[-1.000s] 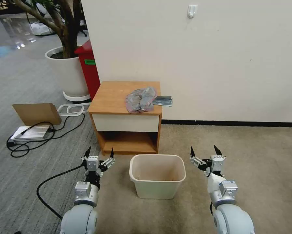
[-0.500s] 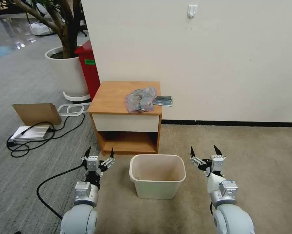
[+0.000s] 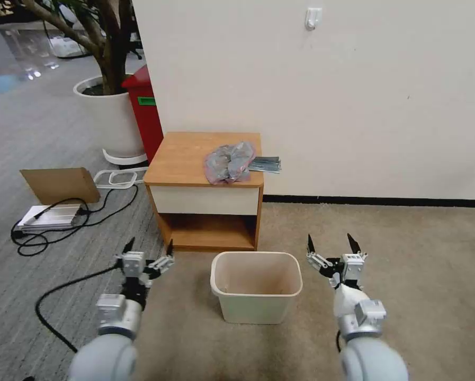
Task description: Pick up the garbage bag from the table and place it over the trash can.
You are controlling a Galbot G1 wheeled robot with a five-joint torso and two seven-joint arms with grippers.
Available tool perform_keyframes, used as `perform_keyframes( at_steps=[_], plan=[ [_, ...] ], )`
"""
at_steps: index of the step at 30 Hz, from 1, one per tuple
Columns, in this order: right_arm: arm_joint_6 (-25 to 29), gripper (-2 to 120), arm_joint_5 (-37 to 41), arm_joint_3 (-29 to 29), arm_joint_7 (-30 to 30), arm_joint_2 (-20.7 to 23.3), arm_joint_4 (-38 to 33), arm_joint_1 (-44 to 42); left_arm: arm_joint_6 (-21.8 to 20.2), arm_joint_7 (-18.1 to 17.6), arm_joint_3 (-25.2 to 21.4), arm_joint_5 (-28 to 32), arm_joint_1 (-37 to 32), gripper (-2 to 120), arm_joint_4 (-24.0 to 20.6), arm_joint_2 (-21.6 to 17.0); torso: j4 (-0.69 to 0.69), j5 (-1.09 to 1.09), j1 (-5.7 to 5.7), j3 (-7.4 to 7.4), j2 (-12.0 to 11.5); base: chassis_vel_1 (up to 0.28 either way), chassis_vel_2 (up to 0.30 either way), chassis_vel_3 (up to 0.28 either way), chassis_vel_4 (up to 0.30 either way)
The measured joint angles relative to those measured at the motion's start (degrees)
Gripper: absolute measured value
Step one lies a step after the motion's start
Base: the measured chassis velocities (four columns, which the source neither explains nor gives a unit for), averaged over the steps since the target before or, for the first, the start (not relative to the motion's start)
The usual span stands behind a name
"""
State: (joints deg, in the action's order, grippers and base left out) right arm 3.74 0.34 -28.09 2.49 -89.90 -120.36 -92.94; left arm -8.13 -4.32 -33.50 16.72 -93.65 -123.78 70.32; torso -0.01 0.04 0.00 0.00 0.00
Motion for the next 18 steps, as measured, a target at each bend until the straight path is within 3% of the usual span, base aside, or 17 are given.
perform_keyframes(
  at_steps=[2,6,12,14,15,18],
  plan=[
    [-1.41,100,1.17,0.5,0.36,0.45,-0.42,0.04,-0.51,0.2,0.7,0.51,-0.1,100,0.15,-0.32,0.02,-0.1,0.0,0.01,0.0,0.0,0.0,0.0,0.0],
    [-3.43,100,2.78,1.4,0.52,1.42,-0.86,1.09,-0.84,0.5,1.49,0.64,-0.15,100,0.7,-0.39,0.01,-0.07,0.0,0.0,0.0,0.0,0.0,0.0,0.0],
    [-1.8,100,9.68,2.27,0.26,4.57,0.98,3.93,0.26,0.72,1.61,0.45,-0.27,100,1.12,-0.5,0.0,-0.04,0.0,0.0,0.0,0.0,0.0,0.0,0.0],
    [-1.68,100,19.63,3.48,0.03,7.47,2.28,7.29,2.07,0.72,1.61,0.41,-0.31,100,1.28,-0.69,0.0,-0.04,0.0,0.0,0.0,0.0,0.0,0.0,0.0],
    [-1.68,100,19.63,3.48,0.03,7.47,2.28,7.29,2.07,0.72,1.61,0.41,-0.31,100,1.28,-0.69,0.0,-0.04,0.0,0.0,0.0,0.0,0.0,0.0,0.0],
    [-3.01,100,34.39,5.56,1.55,10.52,4.34,14.36,4.5,0.68,1.43,0.33,-0.74,100,1.2,-1.17,0.0,-0.03,0.0,0.01,0.0,0.0,0.0,0.0,0.0]
  ],
)
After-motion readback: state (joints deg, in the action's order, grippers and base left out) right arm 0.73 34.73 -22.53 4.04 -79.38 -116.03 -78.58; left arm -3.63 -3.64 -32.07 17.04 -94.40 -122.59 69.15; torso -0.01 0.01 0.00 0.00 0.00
